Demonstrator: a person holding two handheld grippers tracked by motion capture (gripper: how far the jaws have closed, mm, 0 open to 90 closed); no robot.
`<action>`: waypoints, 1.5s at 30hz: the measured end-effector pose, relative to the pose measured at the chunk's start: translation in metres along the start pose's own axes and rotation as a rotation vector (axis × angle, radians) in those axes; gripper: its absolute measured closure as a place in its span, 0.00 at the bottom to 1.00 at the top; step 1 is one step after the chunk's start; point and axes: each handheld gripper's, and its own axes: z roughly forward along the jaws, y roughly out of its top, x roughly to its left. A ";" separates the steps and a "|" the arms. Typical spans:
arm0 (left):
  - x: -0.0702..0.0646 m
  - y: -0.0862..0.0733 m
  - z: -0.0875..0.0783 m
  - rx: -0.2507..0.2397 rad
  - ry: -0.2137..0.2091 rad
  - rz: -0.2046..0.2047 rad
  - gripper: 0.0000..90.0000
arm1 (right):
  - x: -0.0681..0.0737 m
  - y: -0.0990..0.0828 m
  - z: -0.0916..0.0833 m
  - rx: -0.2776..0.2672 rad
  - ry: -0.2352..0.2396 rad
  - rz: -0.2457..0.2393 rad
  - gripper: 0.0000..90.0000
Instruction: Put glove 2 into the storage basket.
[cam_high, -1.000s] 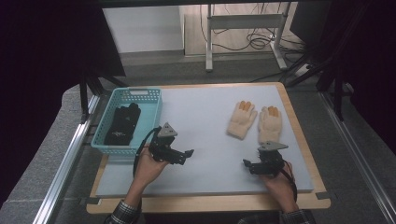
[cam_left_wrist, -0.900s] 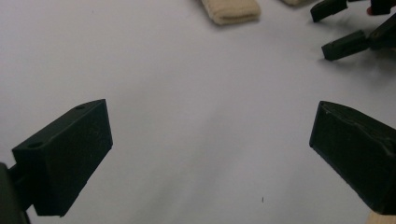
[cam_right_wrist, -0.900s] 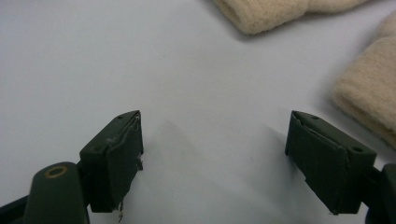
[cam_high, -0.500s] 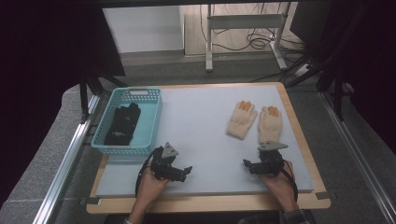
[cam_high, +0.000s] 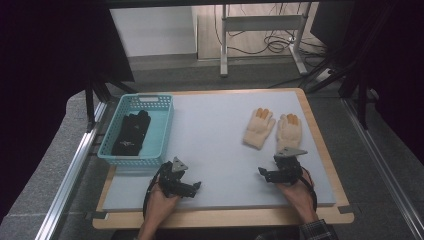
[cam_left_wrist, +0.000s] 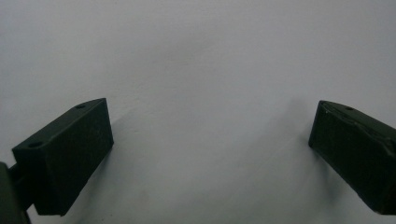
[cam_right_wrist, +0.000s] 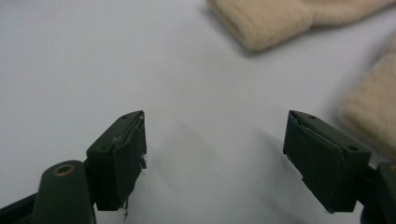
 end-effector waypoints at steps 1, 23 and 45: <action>0.000 0.000 0.000 -0.001 0.000 -0.001 0.00 | -0.002 0.005 0.001 -0.005 0.004 0.001 0.26; 0.000 0.000 0.000 -0.002 0.000 0.003 0.00 | -0.060 0.100 0.066 -0.023 -0.068 0.021 0.35; 0.000 -0.001 0.000 -0.003 0.001 0.004 0.00 | -0.064 0.107 0.098 0.040 -0.017 0.057 0.58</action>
